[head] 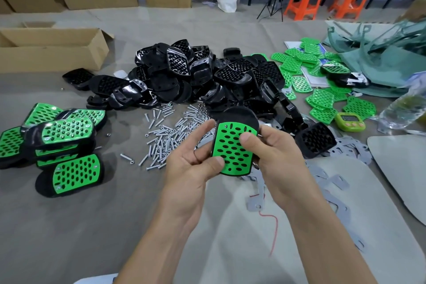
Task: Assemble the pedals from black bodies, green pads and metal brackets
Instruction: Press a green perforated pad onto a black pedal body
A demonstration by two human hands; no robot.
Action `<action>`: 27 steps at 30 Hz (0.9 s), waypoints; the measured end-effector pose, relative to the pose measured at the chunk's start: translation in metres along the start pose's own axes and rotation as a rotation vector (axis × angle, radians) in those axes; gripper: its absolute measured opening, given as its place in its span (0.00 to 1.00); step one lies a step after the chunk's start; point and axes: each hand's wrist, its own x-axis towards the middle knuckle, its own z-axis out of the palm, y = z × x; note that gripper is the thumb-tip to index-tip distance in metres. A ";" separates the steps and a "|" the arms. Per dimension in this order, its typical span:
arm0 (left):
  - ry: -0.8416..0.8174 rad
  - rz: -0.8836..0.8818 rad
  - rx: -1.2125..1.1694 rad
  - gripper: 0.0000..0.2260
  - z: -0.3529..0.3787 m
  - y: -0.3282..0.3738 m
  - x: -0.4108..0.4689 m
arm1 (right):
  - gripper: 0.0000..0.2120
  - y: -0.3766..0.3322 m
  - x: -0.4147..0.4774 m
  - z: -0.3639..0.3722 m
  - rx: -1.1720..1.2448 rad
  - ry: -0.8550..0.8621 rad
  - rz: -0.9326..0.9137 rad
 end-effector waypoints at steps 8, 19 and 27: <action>-0.036 -0.046 -0.001 0.15 -0.006 0.010 0.004 | 0.09 -0.003 0.001 0.000 -0.013 -0.009 0.012; 0.085 -0.078 -0.033 0.15 -0.003 0.010 0.007 | 0.09 0.000 0.002 0.003 -0.110 0.101 0.014; 0.211 0.229 0.274 0.20 -0.002 -0.003 0.004 | 0.10 0.008 -0.007 0.016 -0.449 0.168 -0.021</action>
